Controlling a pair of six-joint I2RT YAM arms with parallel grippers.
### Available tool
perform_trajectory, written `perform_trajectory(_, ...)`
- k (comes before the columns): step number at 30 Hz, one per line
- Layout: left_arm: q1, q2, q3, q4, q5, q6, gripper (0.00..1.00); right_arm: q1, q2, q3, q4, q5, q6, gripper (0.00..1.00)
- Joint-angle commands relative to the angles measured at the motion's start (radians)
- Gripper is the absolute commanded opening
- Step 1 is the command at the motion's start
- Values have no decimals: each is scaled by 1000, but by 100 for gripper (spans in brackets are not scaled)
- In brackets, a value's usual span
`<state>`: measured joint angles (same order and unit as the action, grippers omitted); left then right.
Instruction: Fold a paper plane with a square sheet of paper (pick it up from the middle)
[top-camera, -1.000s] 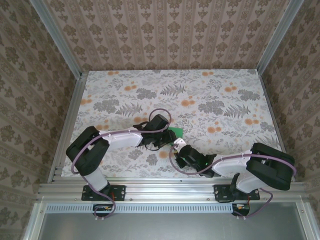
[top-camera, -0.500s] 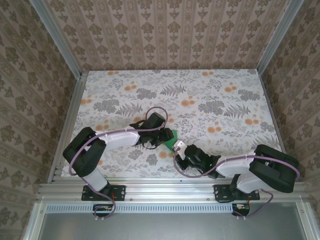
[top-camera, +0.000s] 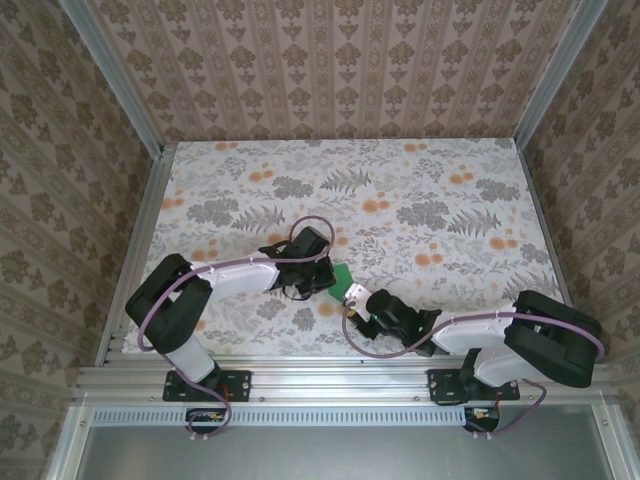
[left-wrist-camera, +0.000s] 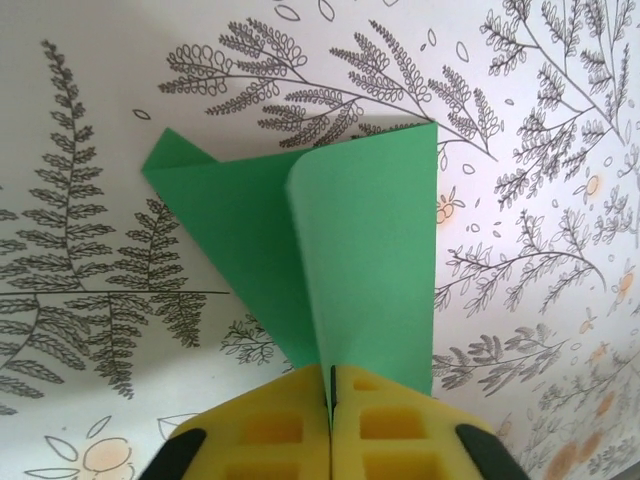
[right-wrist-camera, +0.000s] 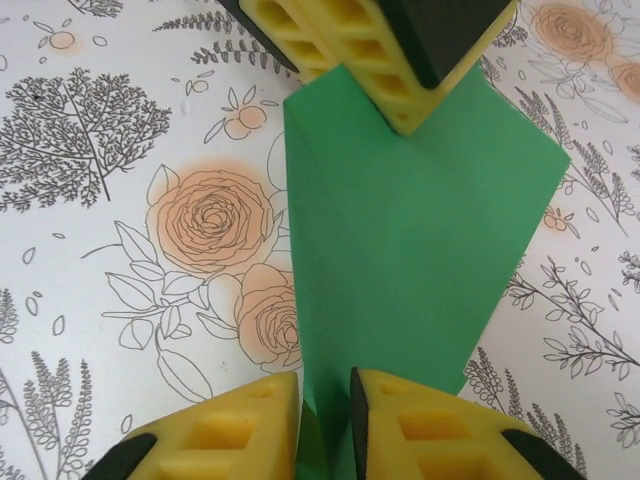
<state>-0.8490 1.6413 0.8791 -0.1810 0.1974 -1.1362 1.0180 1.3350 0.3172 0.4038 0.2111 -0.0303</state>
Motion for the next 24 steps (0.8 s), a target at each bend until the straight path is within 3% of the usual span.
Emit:
perform_trajectory(1,4,10,22,-54,-11,-21,3,26,-53,43,-113,86,17,25)
perform_trajectory(6,3,5,31,-75,-22,-34,1,60,-63,88,-219,189,53,33)
perform_trajectory(12,3,7,31,-77,-19,-40,1,111,-29,160,-333,209,112,38)
perform_trajectory(19,3,8,40,-84,-16,-39,1,175,-66,152,-310,197,126,47)
perform_trajectory(24,3,11,41,-84,-16,-40,0,177,33,199,-339,295,100,47)
